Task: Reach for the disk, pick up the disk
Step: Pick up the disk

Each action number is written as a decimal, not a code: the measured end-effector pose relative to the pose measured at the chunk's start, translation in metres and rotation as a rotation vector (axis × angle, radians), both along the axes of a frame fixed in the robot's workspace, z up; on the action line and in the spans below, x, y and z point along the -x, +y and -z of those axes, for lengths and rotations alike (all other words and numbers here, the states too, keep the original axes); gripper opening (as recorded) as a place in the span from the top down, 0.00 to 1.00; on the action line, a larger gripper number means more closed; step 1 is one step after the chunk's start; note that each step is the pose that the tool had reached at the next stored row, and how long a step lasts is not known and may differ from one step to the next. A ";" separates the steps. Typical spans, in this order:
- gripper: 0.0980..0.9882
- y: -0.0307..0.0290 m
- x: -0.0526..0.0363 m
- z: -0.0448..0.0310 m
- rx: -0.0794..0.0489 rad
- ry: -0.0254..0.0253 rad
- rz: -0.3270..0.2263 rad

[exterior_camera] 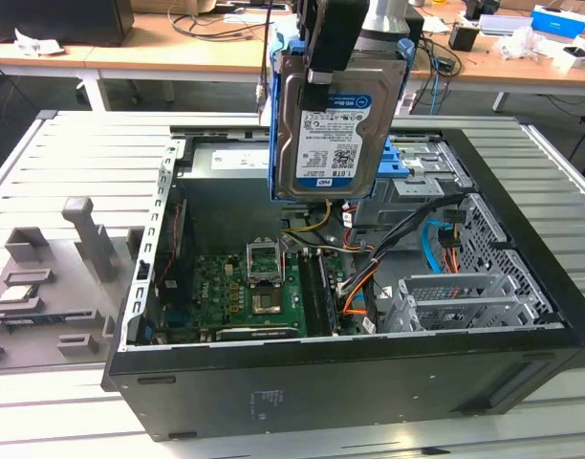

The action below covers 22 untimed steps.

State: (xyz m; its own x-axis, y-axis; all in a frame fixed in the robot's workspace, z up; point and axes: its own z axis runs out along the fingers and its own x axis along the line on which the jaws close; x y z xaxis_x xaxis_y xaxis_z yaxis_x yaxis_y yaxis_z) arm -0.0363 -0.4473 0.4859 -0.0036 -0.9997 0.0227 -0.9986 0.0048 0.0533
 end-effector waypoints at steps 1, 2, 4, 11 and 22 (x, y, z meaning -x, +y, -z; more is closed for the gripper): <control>0.70 -0.0016 0.0000 0.0000 0.000 0.0000 0.000; 0.70 -0.0027 0.0000 0.0000 0.000 0.0000 0.000; 0.70 -0.0059 0.0000 0.0001 0.000 0.0000 0.000; 0.70 -0.0200 0.0000 0.0001 0.000 0.0001 0.000; 0.70 -0.0425 0.0000 0.0002 0.000 0.0000 0.000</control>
State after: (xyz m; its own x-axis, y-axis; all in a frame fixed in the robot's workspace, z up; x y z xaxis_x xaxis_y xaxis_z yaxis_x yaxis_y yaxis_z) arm -0.0363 -0.4898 0.4857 -0.0036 -0.9997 0.0226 -0.9986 0.0048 0.0533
